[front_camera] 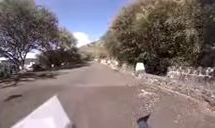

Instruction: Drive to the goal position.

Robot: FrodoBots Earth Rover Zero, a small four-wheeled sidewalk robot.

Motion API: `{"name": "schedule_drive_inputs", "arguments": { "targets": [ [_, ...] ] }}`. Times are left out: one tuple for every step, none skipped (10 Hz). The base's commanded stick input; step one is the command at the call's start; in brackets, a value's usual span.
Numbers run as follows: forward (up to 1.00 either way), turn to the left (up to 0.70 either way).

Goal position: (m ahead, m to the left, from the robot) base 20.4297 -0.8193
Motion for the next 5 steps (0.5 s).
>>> {"name": "schedule_drive_inputs", "arguments": {
  "targets": [
    [0.50, 0.00],
    [0.50, 0.00],
    [0.50, 0.00],
    [0.50, 0.00],
    [0.50, -0.26]
  ]
}}
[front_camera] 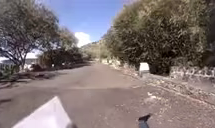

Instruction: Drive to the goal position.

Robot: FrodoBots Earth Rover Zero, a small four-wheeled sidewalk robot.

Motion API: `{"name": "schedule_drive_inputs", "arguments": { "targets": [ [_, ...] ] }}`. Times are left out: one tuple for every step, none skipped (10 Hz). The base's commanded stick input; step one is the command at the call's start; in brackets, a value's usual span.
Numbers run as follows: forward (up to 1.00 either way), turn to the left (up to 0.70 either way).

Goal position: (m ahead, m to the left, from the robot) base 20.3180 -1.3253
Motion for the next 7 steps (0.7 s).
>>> {"name": "schedule_drive_inputs", "arguments": {
  "targets": [
    [0.50, -0.50],
    [0.50, -0.50],
    [0.50, -0.37],
    [0.50, -0.05],
    [0.50, 0.00],
    [0.50, 0.00],
    [0.50, 0.00]
  ]
}}
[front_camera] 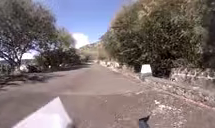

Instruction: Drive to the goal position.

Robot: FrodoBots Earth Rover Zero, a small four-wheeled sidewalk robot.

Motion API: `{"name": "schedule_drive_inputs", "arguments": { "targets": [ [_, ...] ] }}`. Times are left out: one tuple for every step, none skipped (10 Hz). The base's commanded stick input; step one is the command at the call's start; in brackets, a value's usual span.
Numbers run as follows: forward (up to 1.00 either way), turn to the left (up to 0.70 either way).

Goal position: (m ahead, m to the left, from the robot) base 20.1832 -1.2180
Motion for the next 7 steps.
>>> {"name": "schedule_drive_inputs", "arguments": {
  "targets": [
    [0.50, 0.00],
    [0.50, 0.00],
    [0.50, 0.00],
    [0.50, 0.00],
    [0.50, 0.00],
    [0.50, 0.00],
    [0.50, 0.00]
  ]
}}
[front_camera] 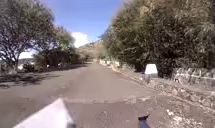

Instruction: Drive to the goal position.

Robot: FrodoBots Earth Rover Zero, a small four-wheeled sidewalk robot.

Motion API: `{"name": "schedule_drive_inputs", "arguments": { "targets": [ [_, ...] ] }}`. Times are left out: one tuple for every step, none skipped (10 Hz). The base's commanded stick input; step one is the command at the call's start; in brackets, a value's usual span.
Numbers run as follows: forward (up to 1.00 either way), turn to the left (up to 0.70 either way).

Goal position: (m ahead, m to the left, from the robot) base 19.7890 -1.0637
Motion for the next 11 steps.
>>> {"name": "schedule_drive_inputs", "arguments": {
  "targets": [
    [0.50, 0.00],
    [0.50, 0.00],
    [0.50, 0.00],
    [0.50, 0.00],
    [0.50, 0.00],
    [0.50, 0.00],
    [0.50, 0.00],
    [0.50, 0.00],
    [0.50, 0.00],
    [0.50, 0.00],
    [0.50, 0.00]
  ]
}}
